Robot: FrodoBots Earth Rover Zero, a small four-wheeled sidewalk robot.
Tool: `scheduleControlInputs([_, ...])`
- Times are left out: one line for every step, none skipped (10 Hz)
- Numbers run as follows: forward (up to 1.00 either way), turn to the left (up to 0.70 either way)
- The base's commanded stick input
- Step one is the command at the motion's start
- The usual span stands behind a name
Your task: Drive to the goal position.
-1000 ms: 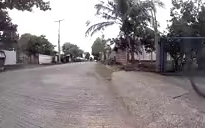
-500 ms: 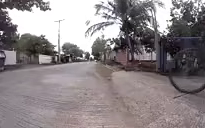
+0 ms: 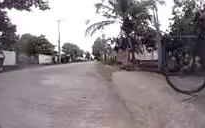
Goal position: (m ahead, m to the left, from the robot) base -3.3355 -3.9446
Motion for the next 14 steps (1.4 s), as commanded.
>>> scheduleControlInputs([0.00, 0.00])
scheduleControlInputs([0.00, 0.00])
scheduleControlInputs([0.00, 0.00])
scheduleControlInputs([0.00, 0.00])
scheduleControlInputs([0.00, 0.00])
scheduleControlInputs([0.00, 0.00])
scheduleControlInputs([0.28, 0.00])
scheduleControlInputs([0.70, 0.00])
scheduleControlInputs([0.70, 0.00])
scheduleControlInputs([0.70, 0.00])
scheduleControlInputs([0.70, 0.00])
scheduleControlInputs([0.70, 0.00])
scheduleControlInputs([0.70, 0.00])
scheduleControlInputs([0.70, 0.00])
